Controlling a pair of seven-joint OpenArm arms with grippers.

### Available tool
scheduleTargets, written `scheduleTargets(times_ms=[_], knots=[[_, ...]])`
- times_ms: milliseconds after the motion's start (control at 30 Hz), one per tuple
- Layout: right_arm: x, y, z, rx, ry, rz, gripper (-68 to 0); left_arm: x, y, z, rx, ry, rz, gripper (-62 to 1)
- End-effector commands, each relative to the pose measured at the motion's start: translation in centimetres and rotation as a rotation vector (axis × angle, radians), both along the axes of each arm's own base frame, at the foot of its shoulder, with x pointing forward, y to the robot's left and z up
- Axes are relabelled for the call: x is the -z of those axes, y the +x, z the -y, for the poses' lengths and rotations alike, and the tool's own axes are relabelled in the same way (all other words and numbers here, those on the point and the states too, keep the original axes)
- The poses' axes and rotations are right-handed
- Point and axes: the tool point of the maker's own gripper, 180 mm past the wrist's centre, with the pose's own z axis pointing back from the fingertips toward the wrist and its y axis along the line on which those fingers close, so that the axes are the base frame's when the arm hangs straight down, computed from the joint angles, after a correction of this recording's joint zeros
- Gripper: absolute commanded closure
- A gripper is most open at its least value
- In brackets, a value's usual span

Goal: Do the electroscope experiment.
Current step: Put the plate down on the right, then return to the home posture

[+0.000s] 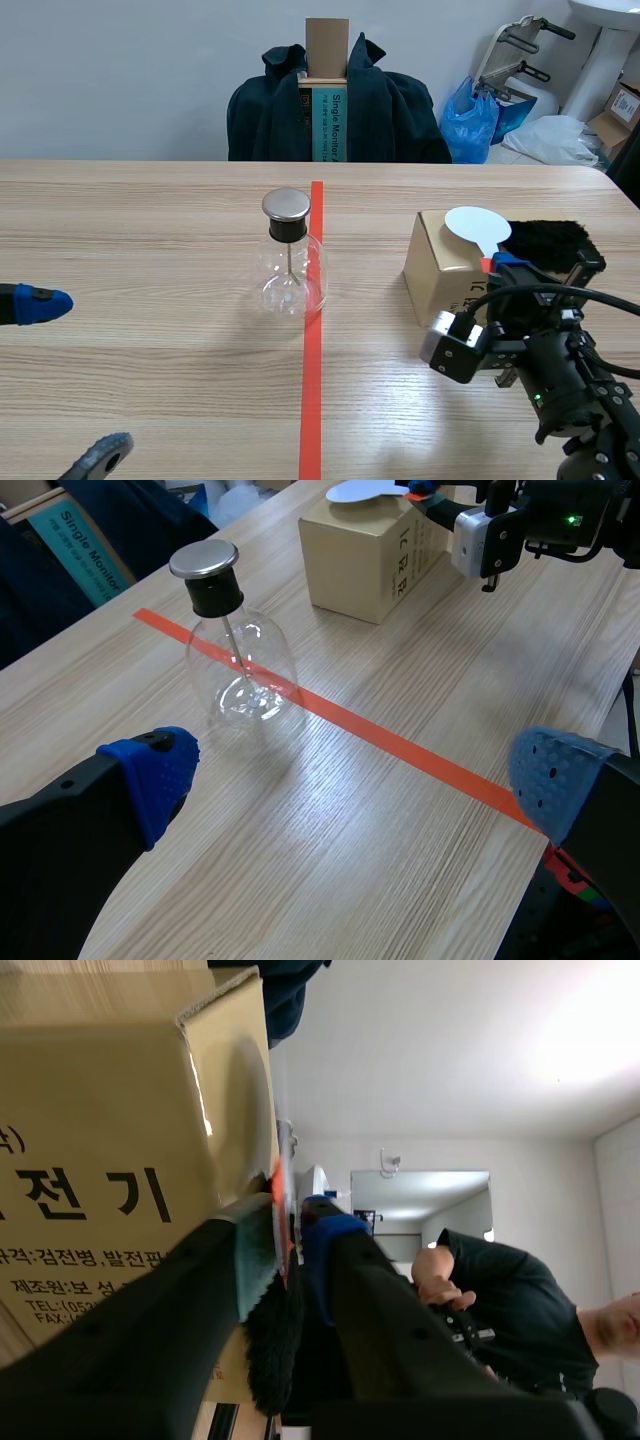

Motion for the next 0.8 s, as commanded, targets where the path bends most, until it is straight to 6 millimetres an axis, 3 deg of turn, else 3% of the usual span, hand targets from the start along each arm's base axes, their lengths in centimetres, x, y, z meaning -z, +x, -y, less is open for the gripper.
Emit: scheduleTargets(times_ms=[0, 100, 400, 767], knots=[[-1.9, 0.5, 0.5, 0.022, 0.019, 0.075, -16.8, -1.0, 0.5, 0.1, -0.007, -0.025, 0.033, -62.3], [-1.7, 0.3, 0.7, 0.030, 0.019, 0.069, -28.8, -1.0, 0.5, 0.2, -0.007, -0.025, 0.034, -62.3], [-1.5, 0.0, 0.9, 0.041, 0.021, 0.065, -49.1, -1.0, 0.5, 0.1, -0.019, -0.031, 0.034, -62.3], [-0.1, -1.6, 1.8, 0.061, 0.016, 0.011, -51.7, -1.0, 0.6, 0.1, -0.023, -0.029, 0.039, -62.3]])
